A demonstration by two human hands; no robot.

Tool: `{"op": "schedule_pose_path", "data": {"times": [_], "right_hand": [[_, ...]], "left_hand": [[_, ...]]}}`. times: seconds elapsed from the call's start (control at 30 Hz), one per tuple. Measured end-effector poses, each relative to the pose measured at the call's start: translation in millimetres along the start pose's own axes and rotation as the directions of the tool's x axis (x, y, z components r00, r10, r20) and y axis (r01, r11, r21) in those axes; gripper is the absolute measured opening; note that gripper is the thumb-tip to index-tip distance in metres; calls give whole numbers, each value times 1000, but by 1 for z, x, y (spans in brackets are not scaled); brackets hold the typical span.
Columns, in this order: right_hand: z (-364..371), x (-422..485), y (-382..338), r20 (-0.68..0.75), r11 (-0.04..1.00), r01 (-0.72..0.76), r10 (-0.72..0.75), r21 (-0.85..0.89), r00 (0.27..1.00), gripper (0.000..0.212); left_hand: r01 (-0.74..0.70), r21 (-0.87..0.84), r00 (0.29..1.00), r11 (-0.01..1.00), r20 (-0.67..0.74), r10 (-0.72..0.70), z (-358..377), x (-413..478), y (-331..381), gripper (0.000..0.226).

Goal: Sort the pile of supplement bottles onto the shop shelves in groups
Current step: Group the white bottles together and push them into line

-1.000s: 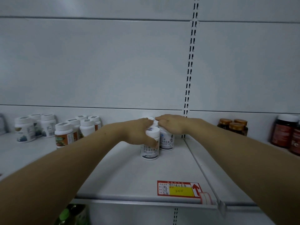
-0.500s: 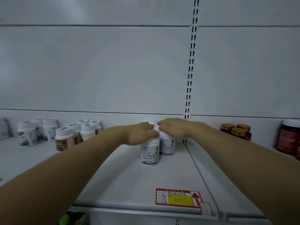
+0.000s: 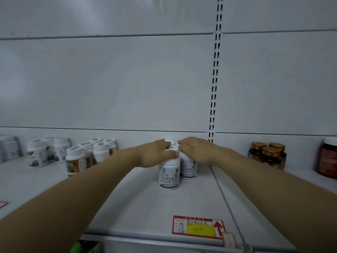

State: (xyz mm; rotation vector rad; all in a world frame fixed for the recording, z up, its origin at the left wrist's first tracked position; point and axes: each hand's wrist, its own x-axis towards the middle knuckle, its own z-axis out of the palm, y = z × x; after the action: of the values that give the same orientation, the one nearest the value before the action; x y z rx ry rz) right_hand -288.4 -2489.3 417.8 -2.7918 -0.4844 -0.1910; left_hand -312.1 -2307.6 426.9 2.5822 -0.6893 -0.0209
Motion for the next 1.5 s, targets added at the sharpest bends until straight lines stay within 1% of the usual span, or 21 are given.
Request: {"op": "schedule_pose_path", "data": {"times": [0.1,0.2,0.27,0.3,0.37,0.43,0.5,0.57,0.63,0.73,0.87,0.97,1.03,1.13,1.23,1.3,1.33,1.4,1.43,1.5], "right_hand": [[-3,3,4,-22,999,1,-3,-54,1000,40],[-4,0,7,-2,996,17,-18,-85,1000,41],[-1,-4,6,12,997,29,-28,-73,1000,45],[0,-5,5,15,998,26,-25,-64,1000,46],[1,-3,5,28,998,23,-21,-50,999,44],[-3,4,6,29,997,21,-19,-73,999,43],[-9,11,2,6,995,16,-15,-101,1000,47],[-14,16,-7,-15,994,7,-9,-108,1000,58],[-17,18,-20,-21,994,21,-24,-108,1000,62],[-16,23,-45,-27,993,26,-30,-117,999,61],[-4,30,-88,-21,990,22,-25,-141,999,58],[-2,28,-110,-36,990,-18,13,-140,999,52],[-5,21,-111,-61,988,-70,62,-139,996,51],[-6,7,-98,-119,978,-167,152,-129,981,53],[-6,-12,-80,-155,961,-251,232,-118,960,51],[-5,-24,-69,-170,952,-286,266,-108,949,51],[-4,-28,-63,-171,952,-286,266,-107,949,52],[-2,-33,-54,-155,955,-277,260,-102,953,51],[1,-34,-49,-150,959,-272,259,-77,954,52],[8,-32,-37,-151,965,-263,261,12,953,54]], "left_hand": [[3,38,998,999,-60,-1,0,-6,-2,61],[13,58,1000,998,-22,-12,4,-11,-1,58],[28,79,999,996,-31,-25,8,-13,2,70],[30,84,999,996,-42,-27,8,-13,3,73],[38,87,998,995,-49,-34,8,-15,4,74],[57,100,997,993,-50,-52,6,-18,4,75],[79,134,995,988,-67,-71,2,-24,1,80],[108,190,991,976,-94,-92,-5,-33,-5,83],[155,249,984,956,-123,-128,-14,-45,-14,85],[194,335,977,922,-153,-150,-32,-69,-34,86],[240,376,964,895,-202,-174,-61,-103,-77,79],[177,385,975,906,-192,-108,-72,-116,-102,69],[117,384,984,916,-167,-55,-70,-119,-104,72],[32,329,995,944,-103,2,-54,-114,-93,77],[8,146,999,989,-33,-4,-30,-99,-79,80],[6,49,1000,999,-13,-6,-16,-91,-64,84],[5,4,1000,1000,-14,-5,-10,-87,-55,84],[-15,-106,1000,994,-25,12,1,-75,-39,77],[-16,-165,1000,986,-17,14,5,-70,-32,74],[-16,-268,1000,963,-17,12,13,-60,-26,76]]}}
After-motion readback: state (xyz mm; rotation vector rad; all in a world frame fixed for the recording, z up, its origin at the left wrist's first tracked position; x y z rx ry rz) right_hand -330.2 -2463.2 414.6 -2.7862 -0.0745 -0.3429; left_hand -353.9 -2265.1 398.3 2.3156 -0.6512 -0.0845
